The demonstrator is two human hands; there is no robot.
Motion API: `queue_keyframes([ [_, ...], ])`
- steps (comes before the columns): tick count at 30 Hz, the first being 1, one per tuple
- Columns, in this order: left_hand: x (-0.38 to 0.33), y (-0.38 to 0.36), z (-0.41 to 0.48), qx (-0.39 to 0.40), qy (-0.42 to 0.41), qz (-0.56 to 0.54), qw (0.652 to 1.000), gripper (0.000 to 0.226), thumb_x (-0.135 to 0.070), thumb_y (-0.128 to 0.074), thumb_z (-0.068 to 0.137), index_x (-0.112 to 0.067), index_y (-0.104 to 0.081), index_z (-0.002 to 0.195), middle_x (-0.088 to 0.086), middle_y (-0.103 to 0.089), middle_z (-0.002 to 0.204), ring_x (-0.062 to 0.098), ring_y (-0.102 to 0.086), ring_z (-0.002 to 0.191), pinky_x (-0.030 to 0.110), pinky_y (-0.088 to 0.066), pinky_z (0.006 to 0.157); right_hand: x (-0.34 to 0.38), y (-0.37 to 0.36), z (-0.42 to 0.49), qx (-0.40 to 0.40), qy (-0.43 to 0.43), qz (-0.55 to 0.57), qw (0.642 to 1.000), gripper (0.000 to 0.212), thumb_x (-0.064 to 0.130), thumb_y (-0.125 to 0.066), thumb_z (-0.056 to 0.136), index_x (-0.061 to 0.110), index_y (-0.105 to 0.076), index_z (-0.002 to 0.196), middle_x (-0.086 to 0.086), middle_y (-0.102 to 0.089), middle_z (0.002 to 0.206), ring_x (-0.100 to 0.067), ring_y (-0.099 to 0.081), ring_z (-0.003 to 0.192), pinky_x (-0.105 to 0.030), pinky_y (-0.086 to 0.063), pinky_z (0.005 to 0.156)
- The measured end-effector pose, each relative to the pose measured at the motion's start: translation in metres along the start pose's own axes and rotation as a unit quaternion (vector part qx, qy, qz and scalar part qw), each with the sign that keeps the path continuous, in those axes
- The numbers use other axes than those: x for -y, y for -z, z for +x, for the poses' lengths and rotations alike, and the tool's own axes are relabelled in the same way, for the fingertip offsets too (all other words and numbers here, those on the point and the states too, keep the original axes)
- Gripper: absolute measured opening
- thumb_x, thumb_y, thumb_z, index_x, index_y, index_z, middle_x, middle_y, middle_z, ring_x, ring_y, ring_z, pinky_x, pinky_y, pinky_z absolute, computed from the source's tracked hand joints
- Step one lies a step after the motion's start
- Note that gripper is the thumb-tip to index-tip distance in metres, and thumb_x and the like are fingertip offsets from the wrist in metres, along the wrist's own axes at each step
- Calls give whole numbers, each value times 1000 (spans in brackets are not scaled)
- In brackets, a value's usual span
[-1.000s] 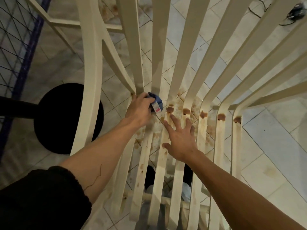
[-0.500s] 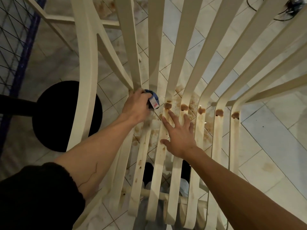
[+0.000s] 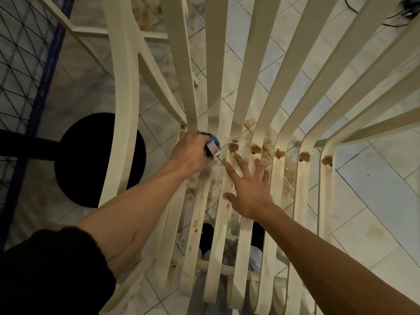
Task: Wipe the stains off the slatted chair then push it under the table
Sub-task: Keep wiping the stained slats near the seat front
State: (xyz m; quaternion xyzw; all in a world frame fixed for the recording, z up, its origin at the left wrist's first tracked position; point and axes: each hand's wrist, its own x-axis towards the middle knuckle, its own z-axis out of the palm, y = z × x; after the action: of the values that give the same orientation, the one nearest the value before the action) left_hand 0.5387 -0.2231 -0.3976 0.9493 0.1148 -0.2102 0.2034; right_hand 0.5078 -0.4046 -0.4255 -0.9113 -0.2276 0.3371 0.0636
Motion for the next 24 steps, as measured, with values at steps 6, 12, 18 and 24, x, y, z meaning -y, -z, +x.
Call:
queue_keyframes([
  [6, 2, -9, 9, -38, 12, -4, 999, 29, -13, -55, 91, -16, -64, 119, 7, -51, 124, 36, -40, 115, 38, -40, 94, 0, 0, 0, 7, 1, -1, 1000, 82, 51, -51, 95, 34, 3, 156, 6, 21, 161, -45, 16, 145, -64, 0, 115],
  [12, 10, -5, -4, 39, -8, 37, 999, 6, -12, -64, 80, -17, -63, 77, 2, -56, 82, 31, -57, 83, 33, -40, 67, 0, 1, 0, 10, 0, -3, 1000, 83, 50, -51, 96, 33, 3, 156, 5, 21, 161, -45, 16, 145, -64, -1, 115],
  [18, 3, 5, 4, -9, -7, -34, 999, 19, -3, -67, 82, -13, -74, 97, 5, -67, 99, 22, -61, 92, 26, -48, 76, 0, 1, -1, 8, 1, 0, 1000, 83, 50, -51, 96, 34, 4, 155, 6, 22, 161, -45, 17, 145, -64, -1, 116],
  [24, 7, 0, 12, -64, -19, -19, 998, 34, -4, -53, 92, -10, -63, 123, 7, -54, 126, 32, -45, 114, 24, -33, 89, -1, -1, 0, 9, 1, -4, 1000, 83, 51, -50, 95, 34, 4, 155, 5, 21, 161, -46, 16, 145, -66, -3, 115],
])
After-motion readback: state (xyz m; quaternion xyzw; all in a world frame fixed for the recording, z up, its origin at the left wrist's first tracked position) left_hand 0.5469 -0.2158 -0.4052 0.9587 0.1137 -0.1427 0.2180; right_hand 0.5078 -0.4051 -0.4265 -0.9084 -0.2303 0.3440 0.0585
